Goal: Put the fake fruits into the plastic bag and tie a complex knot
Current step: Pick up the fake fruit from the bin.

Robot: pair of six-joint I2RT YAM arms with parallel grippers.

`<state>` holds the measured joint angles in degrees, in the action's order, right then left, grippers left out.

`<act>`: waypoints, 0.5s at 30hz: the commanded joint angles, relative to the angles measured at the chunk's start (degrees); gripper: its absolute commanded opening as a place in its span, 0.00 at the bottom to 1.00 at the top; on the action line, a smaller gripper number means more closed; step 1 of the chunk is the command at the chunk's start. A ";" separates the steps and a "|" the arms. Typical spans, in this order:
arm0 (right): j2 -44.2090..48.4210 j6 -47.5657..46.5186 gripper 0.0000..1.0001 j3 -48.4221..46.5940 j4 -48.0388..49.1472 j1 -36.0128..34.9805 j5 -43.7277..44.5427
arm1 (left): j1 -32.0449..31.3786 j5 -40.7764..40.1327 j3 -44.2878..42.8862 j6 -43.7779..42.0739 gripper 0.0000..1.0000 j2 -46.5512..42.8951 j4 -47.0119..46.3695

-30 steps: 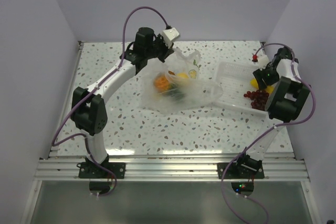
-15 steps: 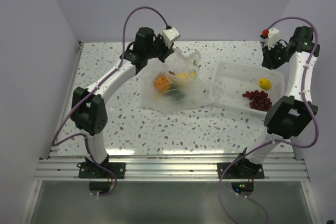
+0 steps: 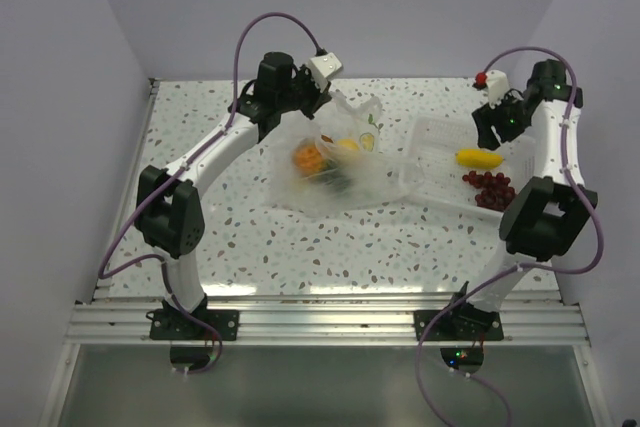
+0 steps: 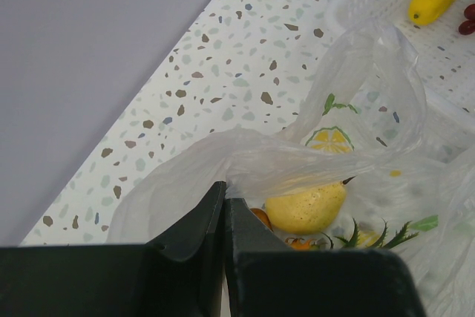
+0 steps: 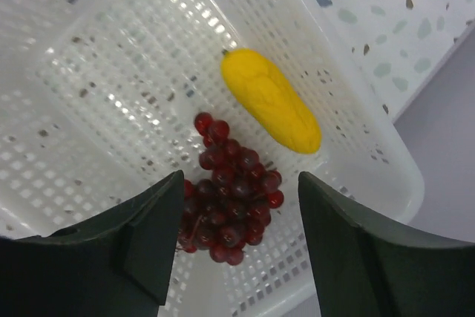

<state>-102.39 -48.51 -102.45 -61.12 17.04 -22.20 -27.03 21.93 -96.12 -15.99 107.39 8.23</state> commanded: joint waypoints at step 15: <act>-20.83 -22.06 0.69 -11.19 -2.25 4.76 -3.73 | 0.04 -0.05 -1.00 0.08 0.07 -0.96 -0.41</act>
<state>-122.08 -66.76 -110.98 -62.33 21.96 -23.31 -27.03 22.06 -96.12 -16.01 107.39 8.25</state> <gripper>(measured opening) 0.698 0.068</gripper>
